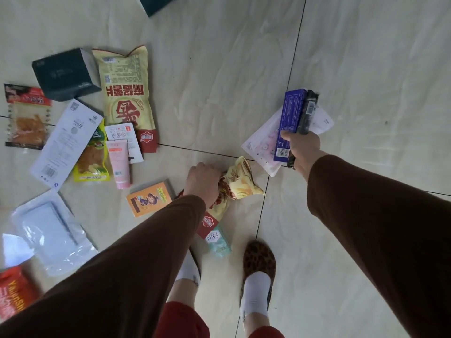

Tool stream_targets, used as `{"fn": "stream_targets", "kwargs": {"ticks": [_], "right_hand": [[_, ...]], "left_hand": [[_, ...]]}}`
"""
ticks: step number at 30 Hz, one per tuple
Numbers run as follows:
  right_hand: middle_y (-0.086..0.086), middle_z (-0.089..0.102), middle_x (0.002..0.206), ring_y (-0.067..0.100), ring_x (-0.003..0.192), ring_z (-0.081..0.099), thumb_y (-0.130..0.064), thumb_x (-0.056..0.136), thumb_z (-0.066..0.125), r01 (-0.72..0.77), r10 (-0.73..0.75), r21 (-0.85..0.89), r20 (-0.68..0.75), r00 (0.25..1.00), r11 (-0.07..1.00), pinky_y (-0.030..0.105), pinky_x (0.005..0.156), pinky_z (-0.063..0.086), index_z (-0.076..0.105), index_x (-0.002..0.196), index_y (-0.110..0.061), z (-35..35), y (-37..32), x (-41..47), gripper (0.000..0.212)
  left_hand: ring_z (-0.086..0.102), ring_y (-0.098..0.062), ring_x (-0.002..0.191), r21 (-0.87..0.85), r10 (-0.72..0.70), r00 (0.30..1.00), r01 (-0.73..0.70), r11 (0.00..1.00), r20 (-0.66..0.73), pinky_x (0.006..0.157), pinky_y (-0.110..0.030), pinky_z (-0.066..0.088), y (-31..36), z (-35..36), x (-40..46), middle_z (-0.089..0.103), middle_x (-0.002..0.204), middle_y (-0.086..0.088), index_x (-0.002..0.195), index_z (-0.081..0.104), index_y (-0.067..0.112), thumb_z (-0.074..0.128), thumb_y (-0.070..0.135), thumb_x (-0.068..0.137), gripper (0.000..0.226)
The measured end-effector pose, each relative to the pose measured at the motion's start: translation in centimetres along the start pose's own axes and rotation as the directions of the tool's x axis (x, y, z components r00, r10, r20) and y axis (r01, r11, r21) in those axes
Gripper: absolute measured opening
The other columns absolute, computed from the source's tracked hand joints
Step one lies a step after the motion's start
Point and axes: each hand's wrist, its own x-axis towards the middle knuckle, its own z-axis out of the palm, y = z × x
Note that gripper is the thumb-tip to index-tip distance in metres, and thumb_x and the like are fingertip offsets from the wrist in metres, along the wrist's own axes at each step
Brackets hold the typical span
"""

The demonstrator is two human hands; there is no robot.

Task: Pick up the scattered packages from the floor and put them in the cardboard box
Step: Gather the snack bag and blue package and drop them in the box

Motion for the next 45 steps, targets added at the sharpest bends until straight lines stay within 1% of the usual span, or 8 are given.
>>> {"fn": "stream_targets", "kwargs": {"ticks": [7,12,16,21,27,32,39,45], "right_hand": [[-0.004,0.060,0.117,0.017,0.100,0.063,-0.036,0.093,0.072,0.092,-0.089,-0.080,0.036,0.995,0.993,0.021,0.064,0.049,0.048,0.138,-0.019,-3.1,2.3,-0.3,0.054],[-0.002,0.062,0.118,0.018,0.100,0.065,-0.034,0.092,0.074,0.107,-0.102,-0.086,0.057,0.993,0.991,0.025,0.074,0.054,0.050,0.137,-0.017,-4.4,3.3,-0.8,0.054],[-0.002,0.062,0.116,0.020,0.100,0.066,-0.033,0.093,0.072,0.126,-0.114,-0.105,0.108,0.988,0.986,0.025,0.072,0.054,0.050,0.136,-0.016,-5.9,3.0,-2.4,0.051],[0.000,0.067,0.113,0.022,0.096,0.069,-0.030,0.090,0.077,0.172,-0.152,-0.121,0.154,0.976,0.978,0.029,0.075,0.057,0.057,0.131,-0.014,-6.8,0.9,-7.9,0.047],[0.004,0.072,0.110,0.023,0.094,0.072,-0.025,0.089,0.077,0.354,-0.269,-0.228,0.331,0.904,0.907,0.034,0.082,0.060,0.065,0.126,-0.012,-7.8,-2.6,-18.5,0.040],[-0.008,0.069,0.091,0.008,0.079,0.069,-0.020,0.089,0.077,0.444,-0.309,-0.249,0.439,0.844,0.861,0.025,0.066,0.055,0.063,0.111,-0.021,-7.1,-4.7,-28.2,0.026],[0.003,0.074,0.104,0.022,0.091,0.074,-0.026,0.086,0.080,0.601,-0.348,-0.324,0.580,0.737,0.731,0.039,0.083,0.061,0.064,0.109,-0.024,-1.4,-2.9,-41.4,0.028],[-0.006,0.073,0.082,0.013,0.070,0.070,-0.023,0.083,0.081,0.723,-0.383,-0.375,0.657,0.649,0.580,0.024,0.058,0.051,0.072,0.099,-0.022,5.0,3.2,-52.6,0.018]], "left_hand": [[0.049,-0.028,0.106,-0.016,0.002,0.998,-0.003,1.000,-0.059,0.085,-0.042,0.052,1.5,3.7,-2.2,0.047,0.119,-0.006,0.112,0.070,0.020,0.064,0.019,0.089,0.023],[0.057,-0.029,0.107,-0.129,0.039,0.999,-0.037,0.991,0.011,0.093,-0.043,0.051,1.0,3.1,-1.5,0.056,0.113,-0.007,0.121,0.065,0.016,0.060,0.023,0.093,0.029],[0.061,-0.031,0.107,-0.311,-0.096,0.995,0.089,0.946,-0.006,0.090,-0.039,0.049,0.2,-0.5,-2.3,0.063,0.113,-0.010,0.122,0.065,0.012,0.060,0.026,0.095,0.031],[0.065,-0.031,0.109,-0.574,-0.305,0.952,0.231,0.786,-0.034,0.093,-0.038,0.050,-1.5,-6.2,-6.7,0.071,0.117,-0.010,0.124,0.065,0.013,0.065,0.029,0.093,0.035],[0.067,-0.030,0.098,-0.738,-0.505,0.862,0.315,0.596,-0.040,0.084,-0.036,0.052,-3.8,-12.2,-16.8,0.073,0.105,-0.009,0.114,0.069,0.012,0.068,0.029,0.090,0.030],[0.068,-0.032,0.094,-0.851,-0.600,0.800,0.314,0.422,-0.003,0.089,-0.046,0.055,-6.3,-15.0,-27.0,0.074,0.101,-0.011,0.108,0.070,0.011,0.070,0.026,0.089,0.024],[0.069,-0.029,0.096,-0.923,-0.709,0.701,0.316,0.221,0.071,0.092,-0.045,0.056,-12.5,-13.0,-41.6,0.074,0.105,-0.007,0.118,0.068,0.012,0.068,0.033,0.091,0.034],[0.067,-0.024,0.091,-0.944,-0.745,0.659,0.300,0.140,0.099,0.082,-0.034,0.054,-19.1,-7.1,-54.1,0.071,0.102,-0.002,0.118,0.065,0.015,0.065,0.032,0.094,0.029]]}}
